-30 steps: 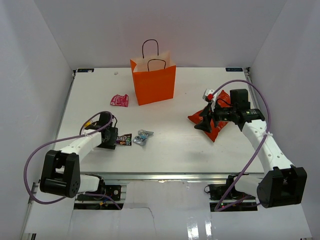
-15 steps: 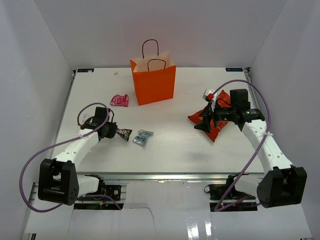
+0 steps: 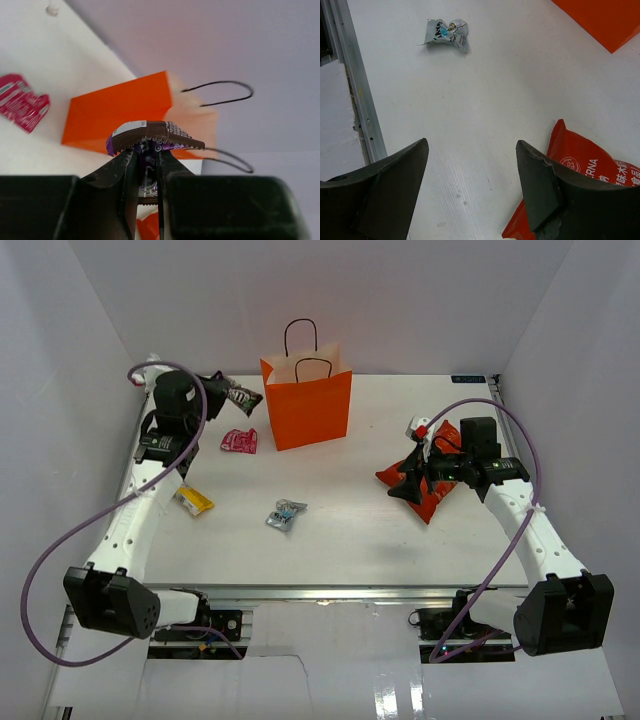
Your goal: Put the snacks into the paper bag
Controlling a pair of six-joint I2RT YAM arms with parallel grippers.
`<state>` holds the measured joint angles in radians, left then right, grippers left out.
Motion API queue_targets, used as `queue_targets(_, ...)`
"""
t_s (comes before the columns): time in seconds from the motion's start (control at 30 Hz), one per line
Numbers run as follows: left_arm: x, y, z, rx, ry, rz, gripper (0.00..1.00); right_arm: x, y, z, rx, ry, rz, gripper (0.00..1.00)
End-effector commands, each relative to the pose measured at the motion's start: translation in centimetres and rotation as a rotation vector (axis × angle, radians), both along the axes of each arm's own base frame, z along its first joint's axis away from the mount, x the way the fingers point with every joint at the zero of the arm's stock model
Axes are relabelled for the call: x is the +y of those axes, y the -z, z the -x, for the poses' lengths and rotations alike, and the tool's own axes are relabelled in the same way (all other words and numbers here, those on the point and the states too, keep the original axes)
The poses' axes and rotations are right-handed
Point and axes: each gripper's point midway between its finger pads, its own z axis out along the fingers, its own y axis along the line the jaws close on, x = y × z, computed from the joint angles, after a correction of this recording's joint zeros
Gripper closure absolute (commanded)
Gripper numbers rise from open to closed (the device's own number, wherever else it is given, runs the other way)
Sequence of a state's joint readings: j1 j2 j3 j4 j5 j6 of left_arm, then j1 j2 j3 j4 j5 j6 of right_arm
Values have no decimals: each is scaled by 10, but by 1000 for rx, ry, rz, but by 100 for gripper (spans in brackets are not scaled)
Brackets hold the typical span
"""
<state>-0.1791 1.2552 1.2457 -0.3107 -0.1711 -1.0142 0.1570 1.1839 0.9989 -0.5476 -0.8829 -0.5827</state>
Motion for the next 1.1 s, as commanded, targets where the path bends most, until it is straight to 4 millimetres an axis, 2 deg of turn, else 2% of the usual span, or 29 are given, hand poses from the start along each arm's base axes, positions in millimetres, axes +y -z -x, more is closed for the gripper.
queue_targets(0.0,-4,-68,-28,-168,18,-24,85,2,-13,1,-50,-12,-29,23)
queue_targets(0.03,-9,-64,-44,-160,24,-26,85,2,-15,2,-55,-13,-31,23)
queue_targets(0.07,-11,-70,-52,-173,27,-23,85,2,-14,3,-53,-13,-30,23)
queue_targets(0.1,-12,-93,-58,-220,27,-12,85,1,-14,4,-54,-13,-31,23)
queue_targets(0.13,-17,-85,-75,-205,37,-10,85,2,-15,4,-58,-14,-33,23)
queue_targets(0.17,-19,-88,-83,-214,37,1,85,2,-14,5,-58,-15,-34,23)
queue_targets(0.2,-22,-106,-88,-253,40,13,85,2,-13,7,-53,-16,-36,23)
queue_targets(0.23,-25,-108,-95,-257,45,20,86,2,-13,8,-53,-17,-38,23)
queue_targets(0.27,-31,-95,-111,-233,57,24,86,2,-13,8,-52,-17,-40,23)
queue_targets(0.3,-38,-97,-116,-239,67,26,86,2,-11,10,-47,-18,-40,23)
queue_targets(0.33,-43,-113,-120,-275,73,32,86,2,-12,10,-49,-18,-40,23)
queue_targets(0.37,-50,-100,-134,-253,85,25,86,2,-12,11,-49,-19,-42,23)
queue_targets(0.4,-60,-100,-137,-259,103,19,85,2,-10,12,-43,-19,-43,23)
queue_targets(0.43,-65,-114,-140,-291,111,15,85,2,-10,13,-41,-20,-44,23)
queue_targets(0.47,-71,-113,-144,-294,118,1,85,2,-10,13,-42,-21,-45,23)
queue_targets(0.5,-83,-100,-151,-278,139,-30,85,2,-10,14,-42,-21,-45,23)
queue_targets(0.57,-89,-100,-154,-282,144,-42,85,2,-8,15,-39,-21,-44,23)
queue_targets(0.77,-95,-64,-155,-207,145,-66,84,2,-4,17,-33,-21,-44,23)
queue_targets(0.9,-103,-49,-149,-184,163,-76,80,2,-4,16,-30,-22,-49,23)
queue_targets(0.93,-104,-49,-148,-184,172,-75,76,2,-3,16,-29,-21,-50,23)
queue_targets(0.97,-106,-47,-148,-180,178,-75,65,3,-4,16,-32,-21,-50,23)
queue_targets(1.0,-107,-46,-147,-177,185,-76,58,3,-5,15,-37,-20,-50,23)
queue_targets(1.07,-111,-46,-145,-179,207,-71,49,2,-5,15,-35,-20,-50,23)
